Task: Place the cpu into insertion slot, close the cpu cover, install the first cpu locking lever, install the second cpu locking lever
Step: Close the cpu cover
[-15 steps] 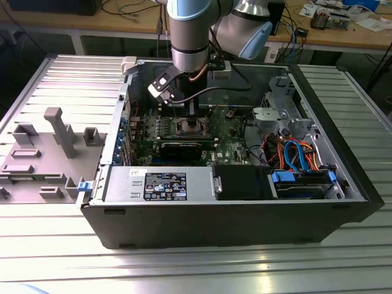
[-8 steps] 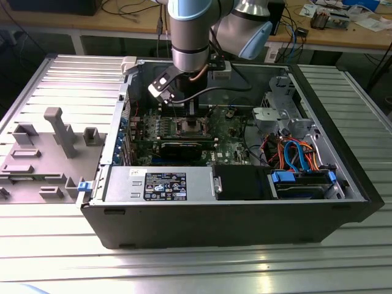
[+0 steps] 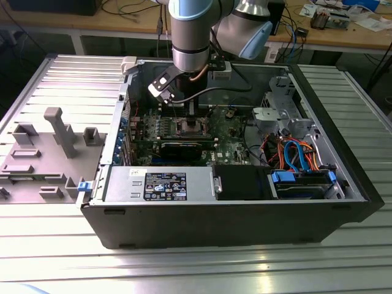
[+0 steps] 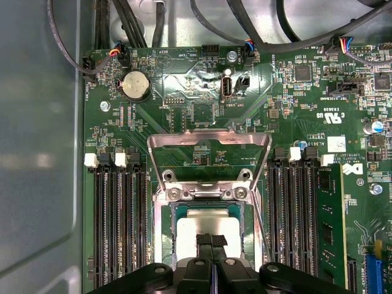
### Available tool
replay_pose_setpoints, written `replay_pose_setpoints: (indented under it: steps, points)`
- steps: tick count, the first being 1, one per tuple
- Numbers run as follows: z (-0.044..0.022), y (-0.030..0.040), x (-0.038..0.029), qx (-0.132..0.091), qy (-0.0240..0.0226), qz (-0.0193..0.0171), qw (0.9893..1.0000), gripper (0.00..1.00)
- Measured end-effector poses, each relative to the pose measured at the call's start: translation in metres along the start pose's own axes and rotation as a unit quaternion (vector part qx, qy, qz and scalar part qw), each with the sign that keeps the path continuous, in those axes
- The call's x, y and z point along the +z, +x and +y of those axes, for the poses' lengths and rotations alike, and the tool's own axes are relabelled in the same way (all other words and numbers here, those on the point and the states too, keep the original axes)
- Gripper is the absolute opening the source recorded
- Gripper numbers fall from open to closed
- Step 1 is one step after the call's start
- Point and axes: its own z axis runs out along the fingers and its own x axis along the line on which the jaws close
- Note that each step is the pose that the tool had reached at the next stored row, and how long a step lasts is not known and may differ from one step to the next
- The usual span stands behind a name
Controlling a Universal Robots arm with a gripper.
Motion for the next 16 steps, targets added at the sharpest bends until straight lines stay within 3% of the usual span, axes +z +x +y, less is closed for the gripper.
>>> replay_pose_setpoints:
  steps: [8,16]
  points:
    - [0.0004,0.0001,-0.0060,0.000,0.0000,0.0001,1.0000,0.11]
    - [0.0004,0.0001,-0.0063,0.000,0.0000,0.0001,1.0000,0.11]
